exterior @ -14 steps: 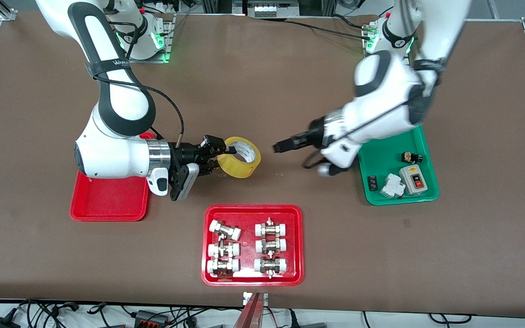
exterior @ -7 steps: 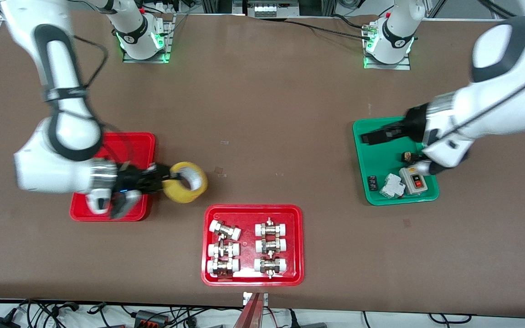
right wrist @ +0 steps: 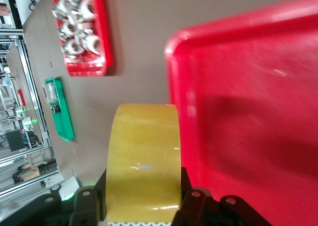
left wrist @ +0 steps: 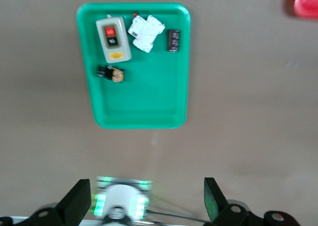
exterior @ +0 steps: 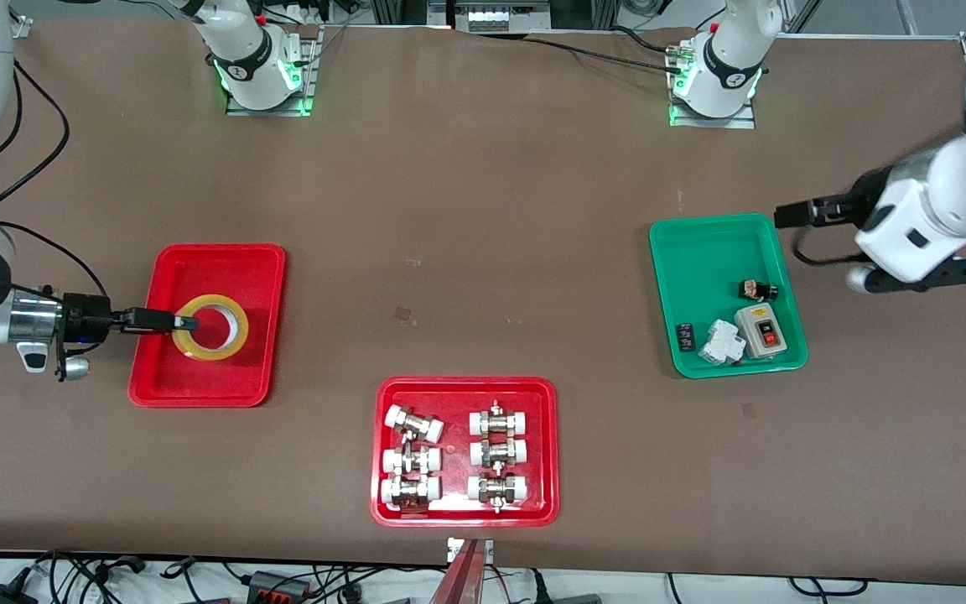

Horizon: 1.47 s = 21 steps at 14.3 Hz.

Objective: Left arm passes tape to right arm into tray
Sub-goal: 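Open the right gripper to release the tape in the red tray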

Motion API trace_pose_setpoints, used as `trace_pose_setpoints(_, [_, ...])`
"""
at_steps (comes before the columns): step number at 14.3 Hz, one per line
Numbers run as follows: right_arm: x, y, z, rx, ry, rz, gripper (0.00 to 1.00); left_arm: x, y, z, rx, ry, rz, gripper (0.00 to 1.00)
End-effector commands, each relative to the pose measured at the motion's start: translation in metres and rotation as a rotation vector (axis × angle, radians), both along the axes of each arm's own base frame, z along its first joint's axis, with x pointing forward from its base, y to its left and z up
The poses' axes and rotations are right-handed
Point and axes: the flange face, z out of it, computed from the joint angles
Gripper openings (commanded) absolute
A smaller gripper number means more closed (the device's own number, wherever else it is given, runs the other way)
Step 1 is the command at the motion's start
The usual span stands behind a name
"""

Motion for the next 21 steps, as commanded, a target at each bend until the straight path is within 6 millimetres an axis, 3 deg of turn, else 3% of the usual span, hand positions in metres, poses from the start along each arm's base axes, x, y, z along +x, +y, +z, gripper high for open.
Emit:
trace_pose_setpoints(1, [-0.012,-0.014,-0.038,0.046,0.001,0.051,0.46,-0.01,0.008,0.016,0.033,-0.017,-0.118,1.0])
trace_pose_setpoints(4, [-0.029,-0.027,-0.061,0.035,0.021,0.074,0.5,-0.032,0.003,0.015,0.057,-0.028,-0.125,1.0])
trace_pose_setpoints(5, [-0.035,-0.028,-0.07,0.05,0.011,0.088,0.66,-0.042,0.003,0.014,0.067,-0.041,-0.127,1.0])
trace_pose_setpoints(6, [-0.037,-0.029,-0.074,0.048,0.011,0.09,1.0,-0.049,0.009,0.014,0.07,-0.052,-0.122,1.0])
trace_pose_setpoints(9, [-0.023,-0.012,-0.065,-0.09,-0.035,0.178,1.0,-0.057,0.033,0.015,0.044,-0.078,-0.183,1.0])
trace_pose_setpoints(11, [-0.015,0.013,-0.063,-0.138,-0.06,0.228,1.0,-0.055,0.034,0.014,0.031,-0.108,-0.195,1.0])
trace_pose_setpoints(12, [-0.006,0.03,-0.052,-0.208,-0.098,0.284,1.0,-0.052,0.041,0.013,-0.006,-0.128,-0.169,1.0])
trace_pose_setpoints(14, [0.006,0.046,-0.023,-0.342,-0.171,0.371,1.0,-0.048,0.078,0.013,-0.064,-0.13,-0.078,1.0])
trace_pose_setpoints(15, [0.01,0.051,-0.01,-0.378,-0.201,0.393,1.0,-0.047,0.078,0.011,-0.082,-0.128,-0.07,1.0])
trace_pose_setpoints(18, [0.018,0.052,0.024,-0.531,-0.259,0.488,1.0,-0.05,0.04,0.016,-0.004,-0.141,-0.137,1.0])
trace_pose_setpoints(21, [0.018,0.035,0.057,-0.603,-0.28,0.497,1.0,-0.05,0.039,0.017,0.039,-0.147,-0.151,1.0])
